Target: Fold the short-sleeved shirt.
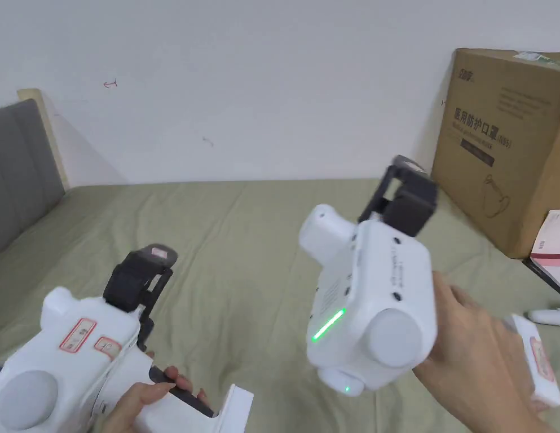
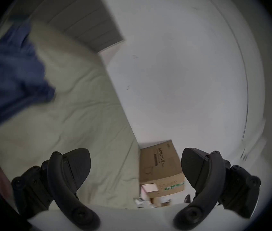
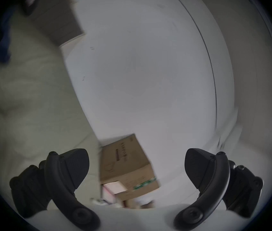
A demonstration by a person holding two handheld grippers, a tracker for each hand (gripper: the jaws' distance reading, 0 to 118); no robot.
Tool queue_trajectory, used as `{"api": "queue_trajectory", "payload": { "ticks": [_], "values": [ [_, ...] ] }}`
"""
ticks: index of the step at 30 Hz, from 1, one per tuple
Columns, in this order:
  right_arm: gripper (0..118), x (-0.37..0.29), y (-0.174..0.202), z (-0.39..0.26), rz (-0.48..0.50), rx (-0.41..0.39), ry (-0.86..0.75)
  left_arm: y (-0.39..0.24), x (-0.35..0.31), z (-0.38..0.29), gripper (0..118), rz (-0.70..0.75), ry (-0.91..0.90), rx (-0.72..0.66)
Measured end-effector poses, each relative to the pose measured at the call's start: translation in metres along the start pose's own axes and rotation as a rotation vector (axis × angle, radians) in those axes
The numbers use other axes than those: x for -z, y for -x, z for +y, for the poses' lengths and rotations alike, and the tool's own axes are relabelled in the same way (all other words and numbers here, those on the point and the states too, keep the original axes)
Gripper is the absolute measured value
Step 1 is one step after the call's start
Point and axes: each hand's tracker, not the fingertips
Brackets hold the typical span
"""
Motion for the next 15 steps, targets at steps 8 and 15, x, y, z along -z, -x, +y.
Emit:
{"api": "queue_trajectory", "payload": {
  "ticks": [8,15],
  "values": [
    [114,0.007,0.002,-0.003,0.136,0.02,-0.013,0.006,-0.005,-0.008,112,0.095,-0.012,0.074],
    [114,0.051,-0.067,-0.075,0.562,1.338,0.274,-0.082,-0.003,-0.012,112,0.146,-0.159,1.076]
  ]
}}
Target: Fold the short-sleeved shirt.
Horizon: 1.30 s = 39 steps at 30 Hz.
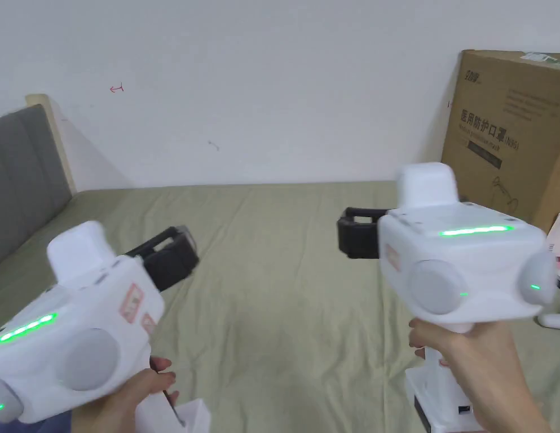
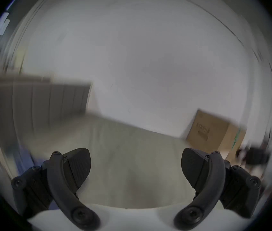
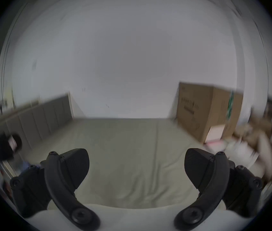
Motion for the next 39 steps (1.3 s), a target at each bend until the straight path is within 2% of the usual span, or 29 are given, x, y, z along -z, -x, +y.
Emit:
{"api": "queue_trajectory", "payload": {
  "ticks": [2,3,5,6,9,11,14,16,17,18,19,20,21,22,24,26,29,34,39],
  "values": [
    [114,-0.001,-0.02,-0.019,-0.088,0.083,-0.044,-0.023,-0.009,0.004,111,-0.033,-0.091,0.303],
    [114,-0.002,-0.022,-0.028,-0.162,0.077,-0.046,-0.029,-0.013,0.002,111,-0.041,-0.132,0.395],
    [114,-0.003,-0.024,-0.043,-0.196,0.037,-0.036,-0.04,-0.016,-0.002,111,0.012,-0.159,0.515],
    [114,-0.005,-0.026,-0.046,-0.193,0.041,-0.039,-0.041,-0.022,-0.007,111,0.033,-0.156,0.524],
    [114,-0.01,-0.022,-0.043,-0.206,0.038,-0.066,-0.042,-0.026,-0.007,112,-0.025,-0.146,0.4],
    [114,-0.011,-0.019,-0.034,-0.226,-0.017,-0.074,-0.035,-0.022,-0.007,112,-0.032,-0.12,0.313],
    [114,-0.019,-0.006,-0.027,-0.267,-0.128,-0.135,-0.031,-0.022,-0.003,111,-0.013,-0.089,0.281],
    [112,-0.024,-0.002,-0.028,-0.296,-0.159,-0.186,-0.029,-0.022,0.0,105,-0.011,-0.071,0.27],
    [107,-0.028,0.002,-0.027,-0.288,-0.143,-0.182,-0.027,-0.023,0.001,96,-0.012,-0.06,0.255],
    [92,-0.03,0.001,-0.027,-0.278,-0.124,-0.194,-0.028,-0.025,0.002,81,-0.012,-0.049,0.239],
    [55,-0.032,0.001,-0.027,-0.265,-0.101,-0.201,-0.027,-0.026,0.003,54,-0.027,-0.028,0.217],
    [25,-0.033,0.001,-0.028,-0.258,-0.085,-0.201,-0.026,-0.027,0.003,35,-0.03,-0.015,0.2],
    [15,-0.036,0.004,-0.027,-0.263,-0.075,-0.198,-0.024,-0.026,0.002,17,-0.03,-0.018,0.198],
    [14,-0.035,0.005,-0.028,-0.285,-0.068,-0.197,-0.024,-0.024,0.001,1,-0.025,-0.019,0.197],
    [4,-0.037,0.004,-0.032,-0.29,-0.063,-0.199,-0.023,-0.025,-0.002,0,0.02,-0.04,0.21],
    [0,-0.035,0.002,-0.033,-0.276,-0.047,-0.193,-0.023,-0.026,-0.004,0,0.013,-0.052,0.209],
    [0,-0.032,0.001,-0.033,-0.286,-0.061,-0.18,-0.02,-0.023,-0.003,0,-0.037,-0.017,0.146],
    [0,-0.033,0.007,-0.03,-0.275,-0.072,-0.177,-0.019,-0.02,-0.003,0,-0.027,-0.008,0.156],
    [0,-0.028,0.021,-0.02,-0.185,-0.071,-0.176,-0.011,-0.024,0.004,0,0.003,-0.022,0.162]
  ]
}}
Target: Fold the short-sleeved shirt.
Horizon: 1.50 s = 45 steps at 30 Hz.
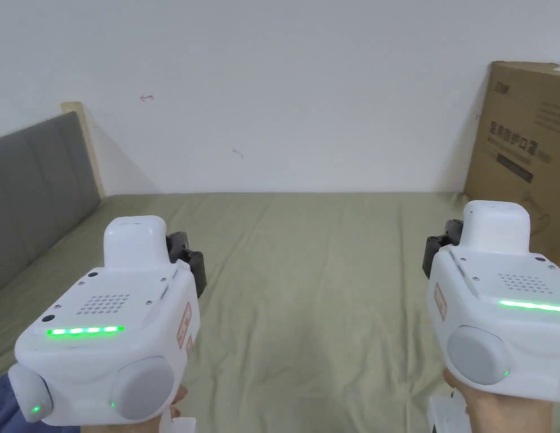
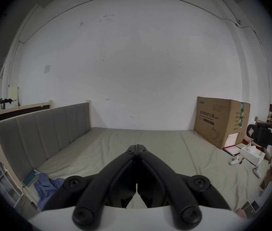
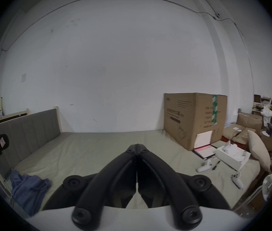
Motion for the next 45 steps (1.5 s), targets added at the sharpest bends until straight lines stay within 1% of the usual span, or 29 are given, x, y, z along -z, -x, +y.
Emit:
{"api": "queue_trajectory", "payload": {
  "ticks": [3,9,11,13,15,18,22,24,25,26,27,28,29,31,32,33,34,39,41,42,43,44,45],
  "values": [
    [0,0.008,0.024,0.001,0.1,0.0,0.006,0.019,-0.008,0.003,0,0.08,-0.011,0.015],
    [0,0.009,0.103,-0.006,0.359,-0.046,0.028,0.077,-0.041,0.008,0,0.279,-0.021,-0.022],
    [0,0.007,0.13,-0.01,0.447,-0.048,0.047,0.106,-0.057,0.014,0,0.342,-0.016,-0.007],
    [0,0.003,0.154,-0.014,0.512,-0.056,0.053,0.121,-0.069,0.014,0,0.413,-0.008,0.017],
    [0,-0.001,0.173,-0.018,0.549,-0.075,0.056,0.134,-0.08,0.014,0,0.448,-0.002,0.018],
    [0,-0.004,0.192,-0.022,0.601,-0.086,0.078,0.15,-0.087,0.01,0,0.487,0.008,-0.007],
    [0,-0.005,0.203,-0.029,0.618,-0.102,0.096,0.171,-0.077,-0.002,0,0.501,0.053,-0.045],
    [0,-0.001,0.205,-0.034,0.625,-0.111,0.112,0.181,-0.064,-0.011,0,0.489,0.122,-0.076],
    [0,0.001,0.205,-0.037,0.625,-0.115,0.122,0.186,-0.057,-0.018,9,0.486,0.132,-0.091],
    [0,0.003,0.205,-0.04,0.623,-0.119,0.132,0.191,-0.05,-0.026,26,0.481,0.133,-0.103],
    [0,0.006,0.206,-0.043,0.62,-0.125,0.144,0.195,-0.041,-0.035,41,0.468,0.173,-0.105],
    [0,0.01,0.206,-0.046,0.613,-0.129,0.16,0.198,-0.034,-0.043,51,0.473,0.189,-0.112],
    [0,0.015,0.206,-0.05,0.61,-0.129,0.177,0.204,-0.024,-0.053,51,0.49,0.201,-0.128],
    [0,0.025,0.206,-0.059,0.604,-0.121,0.214,0.213,-0.006,-0.072,114,0.454,0.275,-0.182],
    [0,0.031,0.206,-0.063,0.601,-0.117,0.237,0.22,0.005,-0.082,118,0.433,0.351,-0.222],
    [0,0.036,0.206,-0.068,0.599,-0.115,0.256,0.224,0.014,-0.09,117,0.415,0.393,-0.243],
    [0,0.042,0.207,-0.073,0.593,-0.113,0.273,0.228,0.021,-0.101,117,0.393,0.379,-0.261],
    [0,0.07,0.21,-0.097,0.555,-0.115,0.355,0.245,0.084,-0.154,117,0.409,0.574,-0.247],
    [0,0.078,0.211,-0.106,0.538,-0.131,0.38,0.25,0.107,-0.174,117,0.428,0.654,-0.257],
    [0,0.081,0.211,-0.11,0.528,-0.14,0.388,0.252,0.116,-0.182,116,0.407,0.666,-0.259],
    [0,0.085,0.211,-0.114,0.516,-0.155,0.407,0.248,0.126,-0.193,109,0.395,0.691,-0.267],
    [0,0.09,0.212,-0.119,0.511,-0.175,0.439,0.249,0.136,-0.204,95,0.369,0.736,-0.269],
    [0,0.094,0.212,-0.123,0.511,-0.18,0.459,0.249,0.145,-0.214,74,0.336,0.796,-0.271]
  ]
}}
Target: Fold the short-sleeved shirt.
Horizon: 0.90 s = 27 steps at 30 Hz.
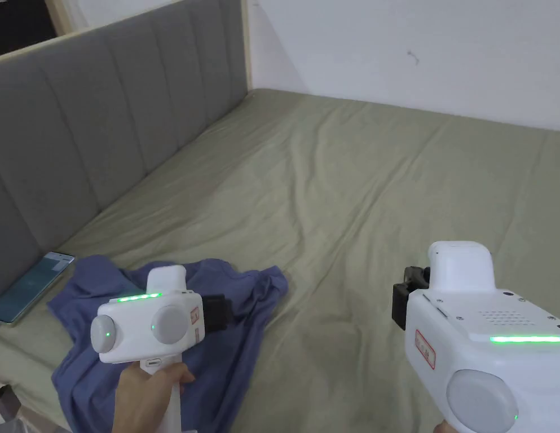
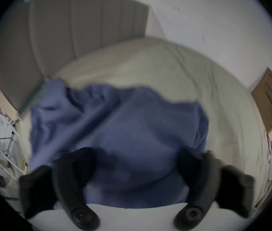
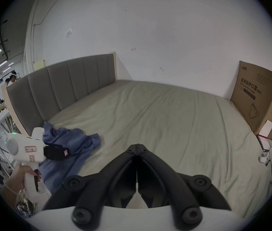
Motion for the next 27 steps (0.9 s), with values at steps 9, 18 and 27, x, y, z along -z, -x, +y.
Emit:
{"api": "queue_trajectory", "payload": {
  "ticks": [9,18,27],
  "values": [
    [0,0.009,-0.009,-0.013,-0.012,0.046,0.058,-0.011,0.01,-0.001,3,0.05,0.117,0.073],
    [0,-0.013,-0.031,-0.013,-0.029,0.089,0.041,0.012,-0.025,0.013,3,-0.062,0.1,-0.143],
    [0,-0.047,-0.08,-0.011,-0.101,0.235,-0.006,-0.085,-0.128,0.091,3,-0.368,-0.103,-0.064]
  ]
}}
